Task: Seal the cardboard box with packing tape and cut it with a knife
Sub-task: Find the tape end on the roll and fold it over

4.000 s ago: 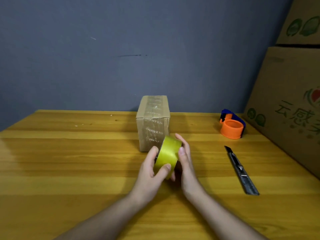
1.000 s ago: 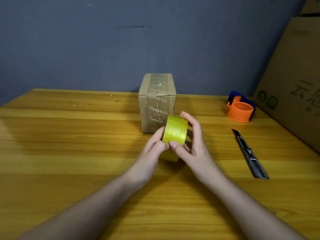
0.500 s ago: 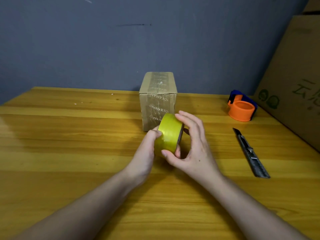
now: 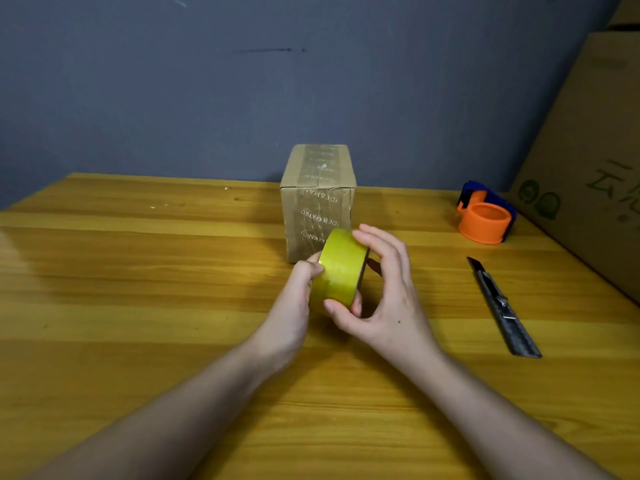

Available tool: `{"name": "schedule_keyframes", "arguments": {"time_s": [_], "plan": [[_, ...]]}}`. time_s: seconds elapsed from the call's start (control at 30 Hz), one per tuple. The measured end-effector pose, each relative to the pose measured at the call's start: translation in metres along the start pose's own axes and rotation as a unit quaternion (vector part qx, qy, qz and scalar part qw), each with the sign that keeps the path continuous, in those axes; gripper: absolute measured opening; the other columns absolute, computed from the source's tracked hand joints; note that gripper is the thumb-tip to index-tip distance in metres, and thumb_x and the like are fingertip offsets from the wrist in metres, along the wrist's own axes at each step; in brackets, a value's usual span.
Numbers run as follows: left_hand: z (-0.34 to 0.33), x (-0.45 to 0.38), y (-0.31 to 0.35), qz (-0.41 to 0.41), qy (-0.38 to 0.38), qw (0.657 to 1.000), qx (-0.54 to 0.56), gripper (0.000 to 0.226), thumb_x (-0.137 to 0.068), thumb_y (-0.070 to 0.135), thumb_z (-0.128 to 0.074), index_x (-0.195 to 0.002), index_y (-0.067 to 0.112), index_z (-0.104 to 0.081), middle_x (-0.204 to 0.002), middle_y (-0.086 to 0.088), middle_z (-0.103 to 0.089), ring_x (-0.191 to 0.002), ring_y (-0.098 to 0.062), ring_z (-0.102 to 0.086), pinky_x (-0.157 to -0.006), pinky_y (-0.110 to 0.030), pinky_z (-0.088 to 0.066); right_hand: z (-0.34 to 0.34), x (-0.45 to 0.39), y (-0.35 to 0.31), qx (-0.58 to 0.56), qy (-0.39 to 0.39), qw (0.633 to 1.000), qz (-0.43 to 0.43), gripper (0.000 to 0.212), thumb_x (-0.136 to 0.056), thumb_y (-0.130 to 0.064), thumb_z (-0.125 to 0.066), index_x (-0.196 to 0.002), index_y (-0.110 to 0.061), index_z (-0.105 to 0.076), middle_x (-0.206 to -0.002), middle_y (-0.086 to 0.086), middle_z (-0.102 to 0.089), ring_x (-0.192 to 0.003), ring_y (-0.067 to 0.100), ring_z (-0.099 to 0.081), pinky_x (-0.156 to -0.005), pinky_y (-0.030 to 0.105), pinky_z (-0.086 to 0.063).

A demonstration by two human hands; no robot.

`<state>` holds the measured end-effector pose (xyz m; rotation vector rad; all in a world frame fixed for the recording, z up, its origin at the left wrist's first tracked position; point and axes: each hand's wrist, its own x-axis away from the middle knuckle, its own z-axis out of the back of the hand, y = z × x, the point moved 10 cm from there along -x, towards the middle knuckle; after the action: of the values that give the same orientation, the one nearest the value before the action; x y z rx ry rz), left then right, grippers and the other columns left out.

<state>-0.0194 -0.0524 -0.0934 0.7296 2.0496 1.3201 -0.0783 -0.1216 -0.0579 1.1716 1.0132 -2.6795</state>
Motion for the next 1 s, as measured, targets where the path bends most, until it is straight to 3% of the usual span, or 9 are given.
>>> {"name": "schedule_keyframes", "arguments": {"time_s": [0.33, 0.47, 0.77, 0.93, 1.0], "plan": [[-0.006, 0.0032, 0.0067, -0.004, 0.0, 1.0, -0.019, 0.049, -0.09, 0.004, -0.016, -0.084, 0.019, -0.063, -0.056, -0.002, -0.064, -0.052, -0.01, -0.059, -0.055, -0.016, -0.05, 0.0014, 0.0009, -0.0005, 0.004, 0.0, 1.0, 0.002, 0.079, -0.068, -0.043, -0.073, -0.135, -0.019, -0.039, -0.141, 0.002, -0.035, -0.134, 0.005, -0.034, -0.108, 0.022, -0.034], [-0.0031, 0.0034, 0.0065, 0.006, 0.022, 1.0, -0.01, 0.042, -0.093, 0.007, -0.02, -0.089, 0.019, -0.061, -0.06, 0.0, -0.065, -0.052, -0.009, -0.06, -0.054, -0.014, -0.05, 0.0, 0.0007, 0.0005, -0.002, 0.001, 1.0, -0.003, 0.078, -0.068, -0.044, -0.072, -0.135, -0.021, -0.038, -0.142, 0.002, -0.036, -0.135, 0.005, -0.034, -0.108, 0.02, -0.032], [-0.0077, 0.0012, 0.0054, 0.001, -0.016, 1.0, -0.002, 0.04, -0.09, 0.006, -0.017, -0.094, 0.01, -0.056, -0.052, -0.007, -0.059, -0.05, -0.016, -0.057, -0.057, -0.023, -0.049, 0.0016, 0.001, -0.0005, 0.01, 0.003, 1.0, 0.006, 0.079, -0.068, -0.043, -0.073, -0.135, -0.019, -0.039, -0.142, 0.001, -0.036, -0.134, 0.005, -0.034, -0.107, 0.019, -0.033], [-0.0064, -0.0004, 0.0069, -0.019, -0.024, 0.999, -0.011, 0.037, -0.073, 0.015, -0.03, -0.097, 0.01, -0.057, -0.058, -0.006, -0.062, -0.055, -0.016, -0.059, -0.061, -0.024, -0.051, 0.0025, 0.0009, -0.0003, 0.0, 0.006, 1.0, 0.002, 0.079, -0.068, -0.042, -0.072, -0.135, -0.018, -0.039, -0.141, 0.002, -0.036, -0.134, 0.005, -0.035, -0.107, 0.022, -0.036], [-0.0054, -0.0009, 0.006, -0.013, -0.018, 1.0, -0.012, 0.034, -0.075, 0.016, -0.032, -0.098, 0.013, -0.057, -0.06, -0.002, -0.065, -0.056, -0.013, -0.06, -0.062, -0.021, -0.051, 0.0028, 0.0011, 0.0006, -0.005, 0.009, 1.0, -0.001, 0.079, -0.068, -0.043, -0.072, -0.135, -0.018, -0.039, -0.141, 0.003, -0.036, -0.134, 0.007, -0.036, -0.107, 0.025, -0.037]]}}
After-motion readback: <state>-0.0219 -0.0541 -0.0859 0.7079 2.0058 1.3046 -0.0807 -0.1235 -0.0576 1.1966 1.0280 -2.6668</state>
